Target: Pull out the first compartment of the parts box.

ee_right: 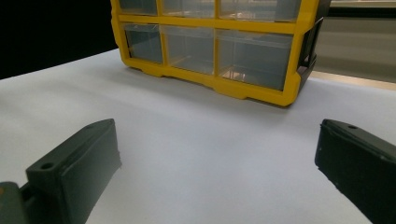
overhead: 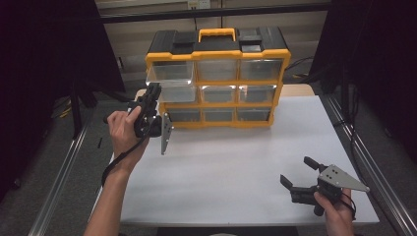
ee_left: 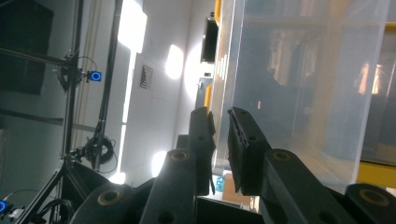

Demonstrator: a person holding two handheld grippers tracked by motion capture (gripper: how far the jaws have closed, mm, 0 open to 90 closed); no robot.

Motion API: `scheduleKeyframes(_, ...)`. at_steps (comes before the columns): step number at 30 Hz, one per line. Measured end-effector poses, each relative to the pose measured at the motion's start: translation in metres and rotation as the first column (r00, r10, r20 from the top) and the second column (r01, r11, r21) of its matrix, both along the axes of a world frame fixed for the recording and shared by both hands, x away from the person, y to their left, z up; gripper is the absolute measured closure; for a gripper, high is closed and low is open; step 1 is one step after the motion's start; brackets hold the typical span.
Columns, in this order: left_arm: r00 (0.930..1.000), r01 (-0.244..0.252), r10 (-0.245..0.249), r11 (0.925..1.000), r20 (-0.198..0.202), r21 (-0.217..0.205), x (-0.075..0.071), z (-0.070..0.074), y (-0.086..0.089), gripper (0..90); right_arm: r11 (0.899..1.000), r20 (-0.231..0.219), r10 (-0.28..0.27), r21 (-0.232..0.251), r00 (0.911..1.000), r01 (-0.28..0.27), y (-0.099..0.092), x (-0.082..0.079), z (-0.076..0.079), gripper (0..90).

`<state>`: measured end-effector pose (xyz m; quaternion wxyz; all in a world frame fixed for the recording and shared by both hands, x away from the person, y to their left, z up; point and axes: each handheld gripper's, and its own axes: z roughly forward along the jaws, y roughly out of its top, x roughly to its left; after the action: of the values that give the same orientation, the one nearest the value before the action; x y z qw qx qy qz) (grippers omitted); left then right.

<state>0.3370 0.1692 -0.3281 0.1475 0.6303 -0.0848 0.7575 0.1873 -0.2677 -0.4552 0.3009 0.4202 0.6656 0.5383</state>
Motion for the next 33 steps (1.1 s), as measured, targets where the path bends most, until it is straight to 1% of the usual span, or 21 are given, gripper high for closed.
scheduleKeyframes(3, 1.0000, 0.007, -0.007, 1.0000, 0.003, -0.004, -0.0002, -0.0002, 0.0000, 80.2, 1.000, 0.004, -0.003, -0.002, 1.0000, 0.003, 0.0006, 0.0001, 0.0000, 0.0)
scheduleKeyframes(4, 0.9999, 0.006, -0.006, 1.0000, 0.010, 0.003, -0.0003, 0.0001, -0.0002, 80.2, 1.000, 0.005, 0.001, -0.004, 1.0000, -0.001, 0.0005, 0.0000, 0.0002, 0.0)
scheduleKeyframes(8, 1.0000, -0.001, 0.001, 1.0000, 0.007, 0.008, 0.0001, -0.0001, 0.0001, 80.1, 1.000, 0.002, 0.007, -0.014, 1.0000, -0.007, 0.0011, -0.0001, 0.0002, 0.0)
scheduleKeyframes(11, 1.0000, -0.002, 0.002, 0.9999, 0.003, 0.011, 0.0007, -0.0023, 0.0015, 79.8, 1.000, 0.004, 0.004, -0.012, 1.0000, -0.004, 0.0012, -0.0005, 0.0004, 0.0)
scheduleKeyframes(12, 0.9999, -0.007, 0.007, 0.9999, 0.012, 0.013, -0.0003, -0.0028, 0.0016, 79.6, 1.000, 0.011, 0.004, -0.015, 0.9999, -0.004, 0.0006, -0.0003, 0.0007, 0.0)
scheduleKeyframes(13, 0.9999, -0.010, 0.010, 0.9999, 0.005, 0.009, -0.0005, -0.0031, 0.0019, 79.6, 1.000, 0.011, 0.004, -0.015, 0.9999, -0.004, 0.0006, -0.0003, 0.0007, 0.0)
scheduleKeyframes(15, 1.0000, -0.008, 0.008, 0.9999, 0.000, 0.010, -0.0001, -0.0031, 0.0013, 79.5, 1.000, 0.008, 0.006, -0.009, 1.0000, -0.006, 0.0008, 0.0011, -0.0001, 0.0)
scheduleKeyframes(17, 0.9999, -0.009, 0.009, 0.9999, 0.011, 0.014, 0.0002, -0.0037, 0.0009, 78.4, 1.000, 0.007, 0.011, -0.009, 0.9999, -0.011, 0.0011, 0.0016, -0.0001, 0.0)
scheduleKeyframes(18, 0.9999, -0.015, 0.015, 0.9997, 0.006, 0.020, 0.0003, -0.0040, 0.0007, 78.0, 1.000, 0.006, 0.013, -0.012, 0.9999, -0.013, 0.0012, 0.0016, -0.0001, 0.0)
scheduleKeyframes(21, 0.9999, -0.016, 0.016, 0.9997, 0.005, 0.019, 0.0008, -0.0040, 0.0006, 76.5, 1.000, 0.001, 0.015, -0.006, 0.9999, -0.015, 0.0017, 0.0018, -0.0007, 0.0)
scheduleKeyframes(23, 0.9998, -0.020, 0.020, 0.9998, 0.001, 0.004, 0.0021, -0.0048, -0.0001, 73.5, 1.000, -0.003, 0.017, -0.002, 0.9998, -0.017, -0.0007, 0.0018, -0.0020, 0.0)
scheduleKeyframes(24, 0.9998, -0.020, 0.020, 0.9998, 0.001, 0.004, 0.0021, -0.0048, -0.0001, 72.7, 1.000, -0.003, 0.017, -0.002, 0.9998, -0.017, -0.0007, 0.0018, -0.0020, 0.0)
scheduleKeyframes(25, 0.9998, -0.018, 0.018, 0.9998, 0.003, -0.001, 0.0027, -0.0052, -0.0002, 72.7, 1.000, -0.003, 0.013, 0.000, 0.9999, -0.013, -0.0016, 0.0018, -0.0023, 0.0)
scheduleKeyframes(26, 0.9999, -0.013, 0.013, 0.9999, 0.007, -0.007, 0.0033, -0.0056, -0.0008, 70.8, 1.000, -0.004, 0.001, 0.007, 1.0000, -0.001, -0.0026, 0.0015, -0.0020, 0.0)
scheduleKeyframes(27, 0.9999, -0.013, 0.013, 0.9999, 0.007, -0.007, 0.0033, -0.0056, -0.0008, 69.5, 1.000, -0.004, 0.001, 0.007, 1.0000, -0.001, -0.0026, 0.0015, -0.0020, 0.0)
scheduleKeyframes(29, 0.9999, -0.010, 0.010, 0.9997, -0.008, -0.022, 0.0041, -0.0064, -0.0007, 67.9, 1.000, -0.004, 0.001, 0.005, 1.0000, -0.001, -0.0027, 0.0017, -0.0020, 0.0)
scheduleKeyframes(30, 1.0000, -0.005, 0.005, 0.9994, -0.002, -0.033, 0.0043, -0.0063, -0.0010, 65.1, 1.000, -0.002, 0.005, -0.001, 1.0000, -0.005, -0.0029, 0.0020, -0.0022, 0.0)
scheduleKeyframes(31, 0.9999, -0.003, 0.003, 0.9992, -0.015, -0.040, 0.0045, -0.0061, -0.0007, 62.0, 1.000, -0.004, 0.007, -0.002, 1.0000, -0.007, -0.0025, 0.0022, -0.0022, 0.0)
scheduleKeyframes(32, 0.9999, 0.001, -0.002, 0.9984, -0.011, -0.057, 0.0047, -0.0062, -0.0009, 58.6, 1.000, -0.006, 0.005, 0.000, 1.0000, -0.005, -0.0018, 0.0020, -0.0021, 0.0)
scheduleKeyframes(33, 1.0000, -0.003, 0.003, 0.9972, -0.004, -0.074, 0.0042, -0.0062, -0.0011, 53.1, 1.000, -0.005, 0.005, -0.004, 1.0000, -0.005, -0.0015, 0.0021, -0.0021, 0.0)
